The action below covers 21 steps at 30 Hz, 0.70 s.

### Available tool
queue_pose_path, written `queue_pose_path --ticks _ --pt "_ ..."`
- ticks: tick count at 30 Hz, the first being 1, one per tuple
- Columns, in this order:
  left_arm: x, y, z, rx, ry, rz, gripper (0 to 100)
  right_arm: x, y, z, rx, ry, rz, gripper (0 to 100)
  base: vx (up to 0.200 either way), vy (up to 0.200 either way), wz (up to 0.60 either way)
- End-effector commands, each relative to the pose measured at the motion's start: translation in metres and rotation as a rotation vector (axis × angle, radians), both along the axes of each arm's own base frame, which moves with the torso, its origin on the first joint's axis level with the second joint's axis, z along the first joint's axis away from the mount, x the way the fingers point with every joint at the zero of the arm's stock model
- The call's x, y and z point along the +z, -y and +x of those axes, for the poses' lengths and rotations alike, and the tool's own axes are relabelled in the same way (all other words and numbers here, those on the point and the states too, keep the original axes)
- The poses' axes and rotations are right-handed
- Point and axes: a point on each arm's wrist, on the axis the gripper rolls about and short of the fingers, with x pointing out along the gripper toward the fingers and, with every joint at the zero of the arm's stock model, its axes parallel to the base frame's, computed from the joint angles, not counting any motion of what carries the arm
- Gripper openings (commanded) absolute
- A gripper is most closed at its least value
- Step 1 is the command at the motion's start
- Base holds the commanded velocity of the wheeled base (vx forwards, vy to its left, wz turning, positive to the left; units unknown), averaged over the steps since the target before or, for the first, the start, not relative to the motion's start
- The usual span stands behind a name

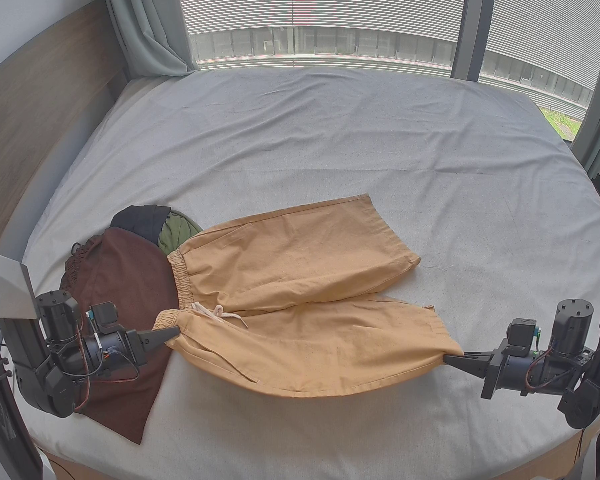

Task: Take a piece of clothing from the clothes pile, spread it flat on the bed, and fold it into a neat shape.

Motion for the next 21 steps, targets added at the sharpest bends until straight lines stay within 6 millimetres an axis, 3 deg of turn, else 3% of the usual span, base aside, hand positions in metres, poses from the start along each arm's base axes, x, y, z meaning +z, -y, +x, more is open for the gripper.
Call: queue_pose_path --ticks 1,14,21 --pt "0.001 -0.003 0.001 0.011 0.005 -0.002 0 0.007 -0.002 -0.006 0.013 0.027 0.006 0 0.000 0.000 0.00" --pt "0.005 -0.008 0.008 0.030 0.035 -0.002 0 0.014 -0.003 0.008 -0.005 0.083 0.023 0 0.000 0.000 0.00" --pt "0.010 -0.010 0.014 0.042 0.053 -0.017 0 0.026 -0.009 0.026 -0.056 0.124 0.075 0 0.000 0.000 0.00"
